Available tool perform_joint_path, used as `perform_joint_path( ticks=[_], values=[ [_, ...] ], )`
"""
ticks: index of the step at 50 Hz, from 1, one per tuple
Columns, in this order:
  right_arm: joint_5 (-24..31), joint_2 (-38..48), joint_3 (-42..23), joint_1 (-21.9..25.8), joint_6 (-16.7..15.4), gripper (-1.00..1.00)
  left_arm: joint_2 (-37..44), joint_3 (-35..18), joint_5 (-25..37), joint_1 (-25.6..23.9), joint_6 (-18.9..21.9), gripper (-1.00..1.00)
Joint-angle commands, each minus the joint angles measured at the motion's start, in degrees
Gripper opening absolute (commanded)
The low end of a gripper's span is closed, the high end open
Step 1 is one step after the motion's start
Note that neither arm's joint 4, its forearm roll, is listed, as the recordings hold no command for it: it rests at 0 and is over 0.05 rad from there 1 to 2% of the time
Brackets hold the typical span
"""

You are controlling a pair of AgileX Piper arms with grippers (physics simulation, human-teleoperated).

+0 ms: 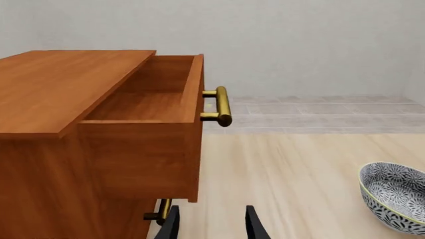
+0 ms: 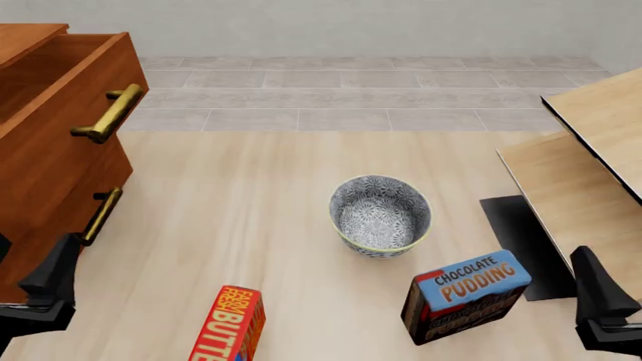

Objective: Close the top drawer of the cabinet.

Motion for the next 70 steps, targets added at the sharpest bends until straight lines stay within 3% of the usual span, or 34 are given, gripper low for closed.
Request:
perform_joint_path(
  ticks=[1, 20, 28, 36, 44, 46, 49, 54, 57, 58, 63, 65, 70],
  values=[
    [1.2, -0.6, -0.1, 0.0, 0.1, 1.0, -10.6, 0.3, 8.6, 0.0, 0.3, 1.0],
    [2.0, -0.7, -0.4, 0.2, 0.0, 1.0, -11.5, -0.2, 9.1, -3.9, 4.1, 1.0],
    [2.1, -0.8, -0.3, 0.2, 0.0, 1.0, -9.6, -3.1, 9.2, -7.3, 8.3, 1.0],
    [1.5, -0.4, -0.2, -0.3, 0.2, 1.0, -1.6, -3.8, 1.9, -10.2, 19.0, 1.0],
    [1.1, 0.2, -0.1, -0.3, 0.3, 1.0, 3.0, -6.2, -1.0, -12.2, 21.9, 1.0],
    [1.2, 0.3, -0.1, -0.2, 0.4, 1.0, 9.3, -4.6, -6.8, -12.6, 27.0, 1.0],
    [1.2, 0.3, -0.1, 0.0, 0.4, 1.0, 12.4, -5.0, -8.9, -12.4, 26.4, 1.0],
    [0.1, 1.4, -0.1, -0.4, 0.4, 1.0, 18.8, -4.7, -15.0, -12.6, 31.6, 1.0],
    [-0.3, 1.9, -0.1, -0.4, 0.4, 1.0, 19.9, -5.1, -16.1, -12.5, 31.7, 1.0],
    [-0.9, 2.5, 0.0, -0.4, 0.4, 1.0, 24.2, -4.6, -19.8, -12.1, 34.1, 1.0],
    [-0.2, 1.9, 0.0, -0.3, 0.4, 1.0, 29.2, -4.6, -24.3, -11.8, 35.9, 1.0],
    [-0.2, 2.0, 0.0, -0.3, 0.4, 1.0, 31.7, -4.0, -27.7, -11.8, 38.9, 1.0],
    [-0.8, 2.6, 0.1, -0.2, 0.3, 1.0, 34.3, -5.0, -29.5, -12.1, 40.7, 1.0]
  ],
)
